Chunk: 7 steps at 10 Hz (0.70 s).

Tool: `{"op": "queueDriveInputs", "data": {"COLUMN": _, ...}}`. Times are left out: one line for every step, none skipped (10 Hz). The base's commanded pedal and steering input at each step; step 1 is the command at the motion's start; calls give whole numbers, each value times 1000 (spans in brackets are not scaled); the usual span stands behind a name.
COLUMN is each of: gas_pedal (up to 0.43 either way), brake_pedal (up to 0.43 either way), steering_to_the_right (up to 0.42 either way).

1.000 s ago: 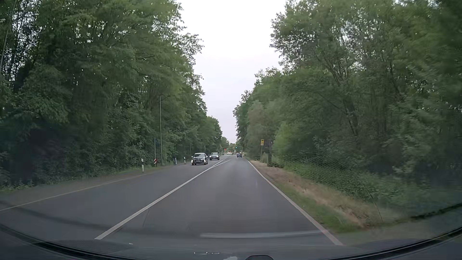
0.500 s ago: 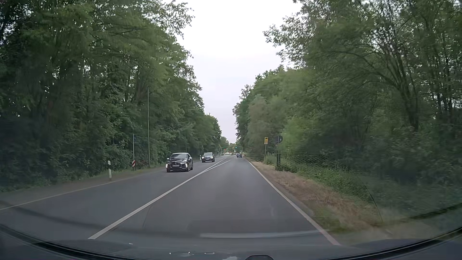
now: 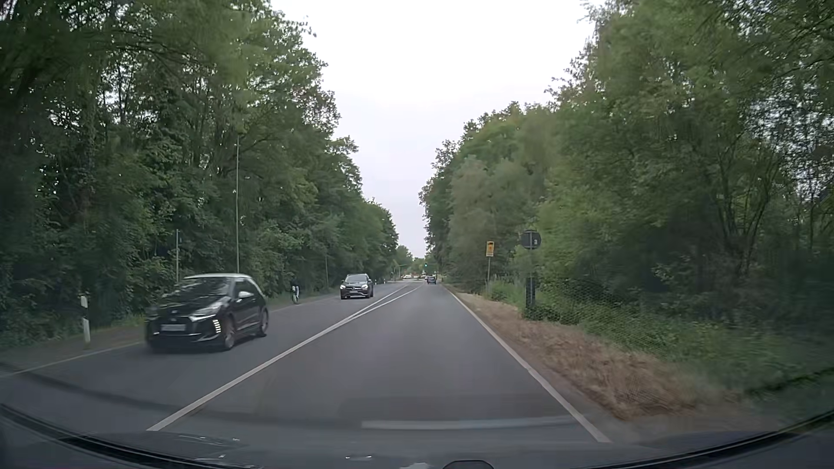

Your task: Follow the waypoints while adhering to traffic rules and regulations

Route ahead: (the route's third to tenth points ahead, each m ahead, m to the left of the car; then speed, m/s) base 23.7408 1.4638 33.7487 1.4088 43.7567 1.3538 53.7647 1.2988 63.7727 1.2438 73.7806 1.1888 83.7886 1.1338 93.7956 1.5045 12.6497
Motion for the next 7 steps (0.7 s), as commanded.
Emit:
{"op": "queueDriveInputs", "data": {"gas_pedal": 209, "brake_pedal": 0, "steering_to_the_right": -1}}
{"op": "queueDriveInputs", "data": {"gas_pedal": 197, "brake_pedal": 0, "steering_to_the_right": -1}}
{"op": "queueDriveInputs", "data": {"gas_pedal": 197, "brake_pedal": 0, "steering_to_the_right": -1}}
{"op": "queueDriveInputs", "data": {"gas_pedal": 197, "brake_pedal": 0, "steering_to_the_right": -1}}
{"op": "queueDriveInputs", "data": {"gas_pedal": 197, "brake_pedal": 0, "steering_to_the_right": -1}}
{"op": "queueDriveInputs", "data": {"gas_pedal": 197, "brake_pedal": 0, "steering_to_the_right": -1}}
{"op": "queueDriveInputs", "data": {"gas_pedal": 197, "brake_pedal": 0, "steering_to_the_right": -1}}
